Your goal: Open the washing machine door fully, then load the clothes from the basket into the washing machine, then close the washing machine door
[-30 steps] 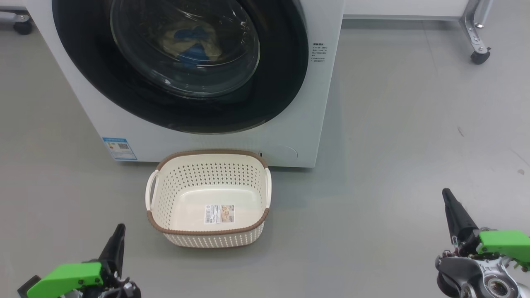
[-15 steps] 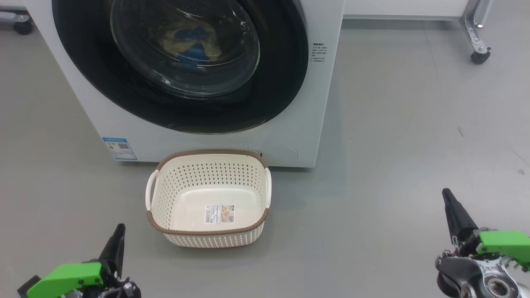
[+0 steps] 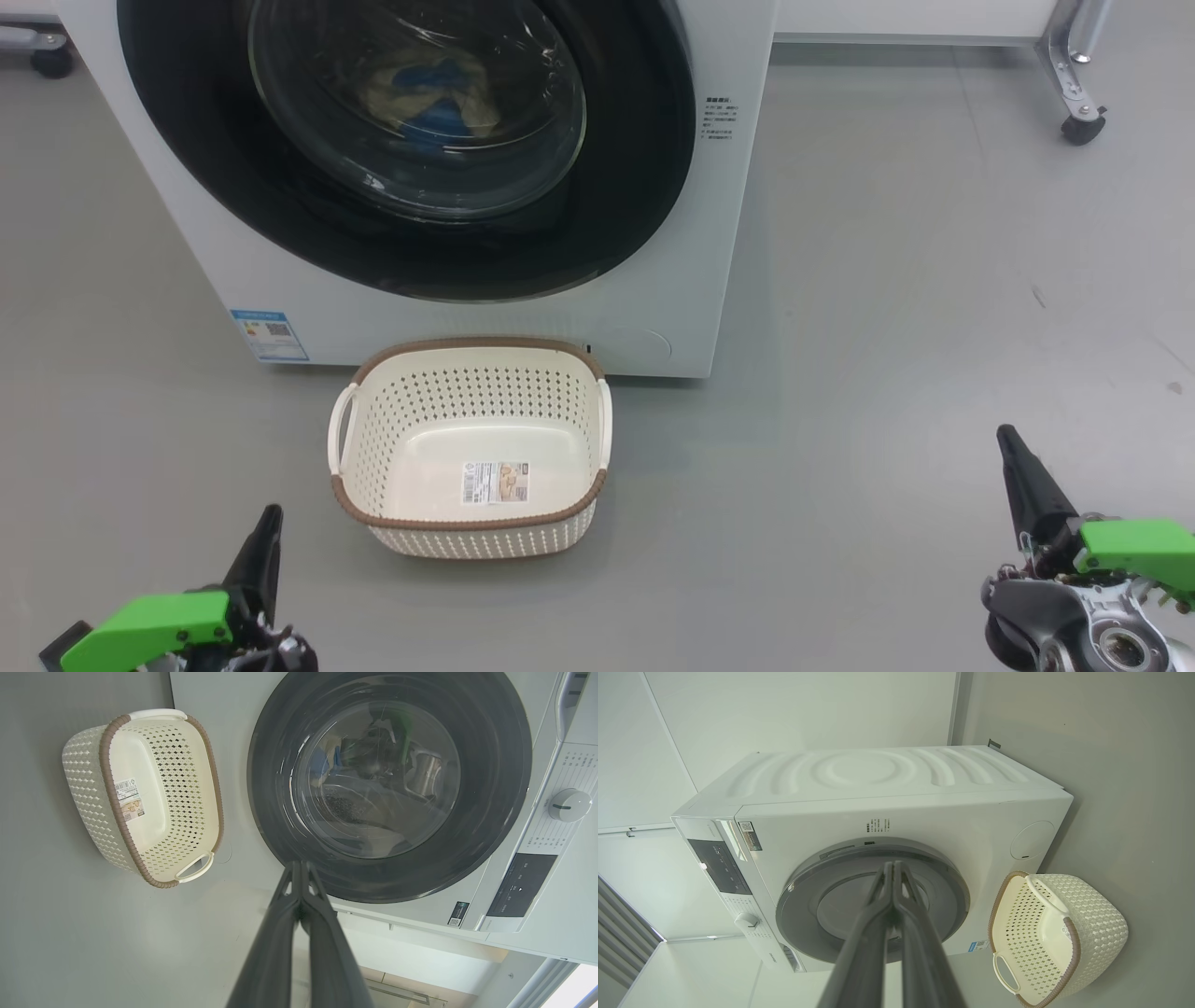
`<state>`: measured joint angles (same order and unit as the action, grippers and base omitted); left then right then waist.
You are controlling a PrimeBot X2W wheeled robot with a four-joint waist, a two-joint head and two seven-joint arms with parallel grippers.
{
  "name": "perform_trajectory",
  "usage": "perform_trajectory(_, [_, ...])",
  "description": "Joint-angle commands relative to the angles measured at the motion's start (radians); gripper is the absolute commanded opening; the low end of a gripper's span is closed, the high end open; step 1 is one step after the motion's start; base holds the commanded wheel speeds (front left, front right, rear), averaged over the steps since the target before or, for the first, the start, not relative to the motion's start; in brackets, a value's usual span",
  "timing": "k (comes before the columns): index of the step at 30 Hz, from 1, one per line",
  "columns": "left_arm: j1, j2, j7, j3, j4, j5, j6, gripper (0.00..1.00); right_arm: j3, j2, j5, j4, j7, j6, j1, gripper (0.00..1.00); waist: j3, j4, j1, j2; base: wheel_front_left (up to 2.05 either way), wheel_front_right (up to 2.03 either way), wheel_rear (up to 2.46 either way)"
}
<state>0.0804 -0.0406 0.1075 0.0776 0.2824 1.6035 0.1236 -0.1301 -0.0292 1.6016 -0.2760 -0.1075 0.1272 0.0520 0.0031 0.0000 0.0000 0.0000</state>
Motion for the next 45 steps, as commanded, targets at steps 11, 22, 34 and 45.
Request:
perform_trajectory(11, [0.028, -0.010, 0.006, 0.036, -0.037, 0.005, 0.007, 0.00, 0.016, -0.021, 0.007, 0.031, -0.006, 0.003, 0.056, 0.00, 0.000, 0.000, 0.0000, 0.0000, 0.00, 0.00, 0.00])
perform_trajectory(22, [0.028, -0.010, 0.006, 0.036, -0.037, 0.005, 0.007, 0.00, 0.017, -0.021, 0.007, 0.031, -0.006, 0.003, 0.056, 0.00, 0.000, 0.000, 0.0000, 0.0000, 0.00, 0.00, 0.00])
perform_trajectory(34, [0.028, -0.010, 0.006, 0.036, -0.037, 0.005, 0.007, 0.00, 0.017, -0.021, 0.007, 0.031, -0.006, 0.003, 0.056, 0.00, 0.000, 0.000, 0.0000, 0.0000, 0.00, 0.00, 0.00])
perform_trajectory(45, [0.028, -0.010, 0.006, 0.036, -0.037, 0.005, 0.007, 0.00, 0.017, -0.021, 0.007, 0.031, -0.006, 0.003, 0.056, 0.00, 0.000, 0.000, 0.0000, 0.0000, 0.00, 0.00, 0.00])
